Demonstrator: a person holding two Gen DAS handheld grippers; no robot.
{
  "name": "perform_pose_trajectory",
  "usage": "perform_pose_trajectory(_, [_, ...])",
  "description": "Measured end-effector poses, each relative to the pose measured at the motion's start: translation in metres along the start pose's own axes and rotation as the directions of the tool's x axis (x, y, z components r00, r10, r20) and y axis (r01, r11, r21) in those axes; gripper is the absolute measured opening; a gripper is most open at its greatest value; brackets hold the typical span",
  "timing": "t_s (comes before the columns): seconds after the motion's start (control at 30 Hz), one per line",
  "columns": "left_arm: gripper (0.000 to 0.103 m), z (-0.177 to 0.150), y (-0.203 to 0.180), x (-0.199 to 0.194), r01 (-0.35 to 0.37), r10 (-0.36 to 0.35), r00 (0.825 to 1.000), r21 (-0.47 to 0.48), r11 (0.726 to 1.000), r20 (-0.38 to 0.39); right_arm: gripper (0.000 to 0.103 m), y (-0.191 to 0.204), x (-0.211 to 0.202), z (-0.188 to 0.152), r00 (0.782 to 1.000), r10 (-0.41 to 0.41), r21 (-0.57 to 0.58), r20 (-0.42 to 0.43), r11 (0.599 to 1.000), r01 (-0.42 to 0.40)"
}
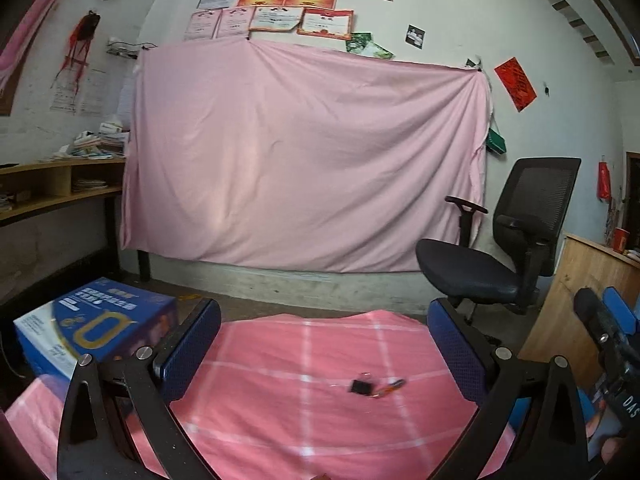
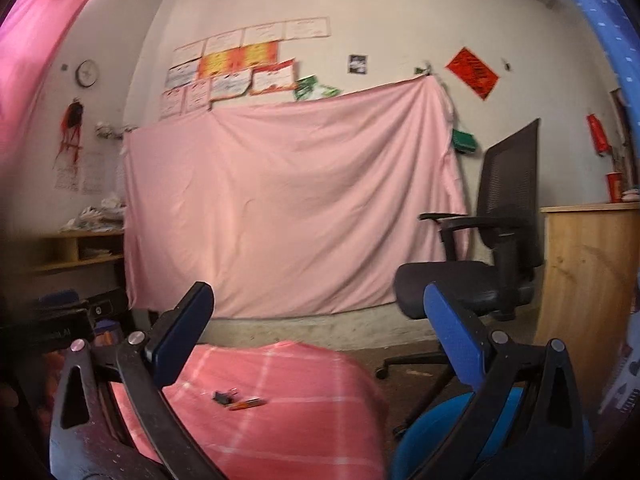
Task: Collect trash
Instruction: 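Move both tools back over the bed toward the binder clip and battery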
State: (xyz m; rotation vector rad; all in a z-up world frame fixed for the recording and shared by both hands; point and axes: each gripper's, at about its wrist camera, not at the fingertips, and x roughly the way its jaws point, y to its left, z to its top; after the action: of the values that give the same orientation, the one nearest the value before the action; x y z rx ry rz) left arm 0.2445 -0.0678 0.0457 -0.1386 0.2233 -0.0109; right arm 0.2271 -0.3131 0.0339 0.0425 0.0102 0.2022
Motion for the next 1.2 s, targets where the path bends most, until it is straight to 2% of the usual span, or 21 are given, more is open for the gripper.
perform_pose_trajectory(0.2, [0.101,-0.01,0.024,0.001,-0.034,0.034,0.999,0.001,0.999,0.0,0.103,0.031,0.017,-0.016,0.996,0.074,-0.077,-0.059,0.994,-0.079])
perform_pose_trajectory(0.57, [0.101,-0.033,0.053,0.022,-0.067,0.066,0.997,-0.022,0.997,-0.038,0.103,0.045,0.051,-0.043,0.977,0.073,-0.107,-0.199,0.99,-0.095])
perform_pose_trajectory(0.67, [0.101,-0.035,0.057,0.03,-0.067,0.066,0.996,-0.023,0.997,-0.053,0.103,0.048,0.062,-0.048,0.963,0.078,-0.108,-0.257,0.988,-0.109])
perform_pose_trajectory(0.77, [0.101,-0.036,0.062,0.04,-0.059,0.057,0.996,-0.027,0.998,-0.073,0.103,0.048,0.079,-0.056,0.935,0.065,-0.114,-0.348,0.987,-0.112])
perform_pose_trajectory(0.9, [0.101,-0.034,0.066,0.061,-0.061,0.059,0.988,-0.01,0.998,-0.143,0.103,0.05,0.11,-0.07,0.872,0.043,-0.129,-0.487,0.984,-0.12])
perform_pose_trajectory(1.0, [0.101,-0.037,0.067,0.078,-0.052,0.052,0.977,0.004,0.999,-0.208,0.103,0.048,0.133,-0.085,0.801,0.06,-0.11,-0.596,0.982,-0.155])
perform_pose_trajectory(1.03, [0.101,-0.039,0.067,0.083,-0.052,0.054,0.971,0.013,0.999,-0.233,0.103,0.047,0.142,-0.092,0.762,0.079,-0.086,-0.642,0.981,-0.174])
perform_pose_trajectory(1.2, [0.101,-0.047,0.066,0.099,-0.062,0.064,0.946,0.017,0.998,-0.318,0.103,0.047,0.155,-0.106,0.701,0.074,-0.076,-0.709,0.981,-0.181])
